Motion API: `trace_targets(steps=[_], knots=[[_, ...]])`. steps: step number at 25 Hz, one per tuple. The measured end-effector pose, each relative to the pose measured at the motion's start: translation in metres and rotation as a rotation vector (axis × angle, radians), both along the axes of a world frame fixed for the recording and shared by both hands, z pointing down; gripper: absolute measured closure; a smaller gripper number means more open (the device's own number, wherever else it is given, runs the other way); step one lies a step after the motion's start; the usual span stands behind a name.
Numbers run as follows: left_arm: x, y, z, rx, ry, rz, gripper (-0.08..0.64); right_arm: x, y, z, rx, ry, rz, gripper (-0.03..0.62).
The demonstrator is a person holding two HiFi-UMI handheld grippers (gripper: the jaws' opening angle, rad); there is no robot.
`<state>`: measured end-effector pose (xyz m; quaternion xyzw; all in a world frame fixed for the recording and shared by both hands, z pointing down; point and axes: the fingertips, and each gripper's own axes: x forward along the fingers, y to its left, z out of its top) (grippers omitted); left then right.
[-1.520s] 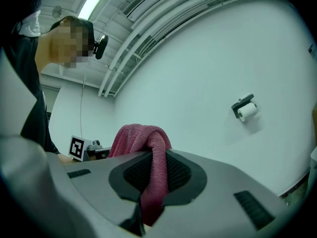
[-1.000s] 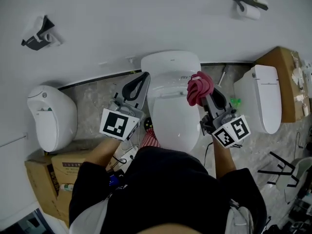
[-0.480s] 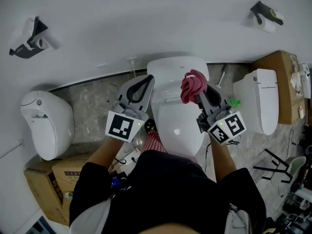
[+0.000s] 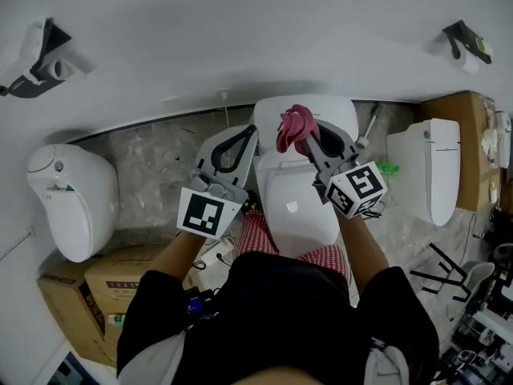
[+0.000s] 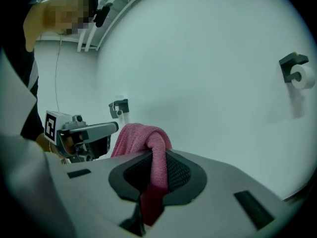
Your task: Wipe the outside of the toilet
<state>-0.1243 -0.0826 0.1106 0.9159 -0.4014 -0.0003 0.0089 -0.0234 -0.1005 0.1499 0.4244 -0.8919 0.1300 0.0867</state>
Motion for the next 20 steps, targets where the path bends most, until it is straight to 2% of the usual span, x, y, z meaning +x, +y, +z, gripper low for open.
trace_targets(steps=[6,9,13,20], knots=[[-0.015,-0.016,0.034,-0.046,-0.013,-0.062,0.551,-0.017,-0.032,0.057,-0.111,0.040,-0.042,0.537],[-0.020,-0.019,0.040,-0.032,-0.019,-0.087,0.551,-0.021,-0.045,0.077,-0.144,0.055,-0.054,0.537],[-0.031,-0.017,0.051,-0.053,0.010,-0.139,0.551,-0.032,-0.060,0.111,-0.188,0.142,-0.085,0.537],[-0.034,-0.023,0.087,-0.075,0.029,-0.203,0.551,-0.050,-0.078,0.170,-0.270,0.203,-0.121,0.537]])
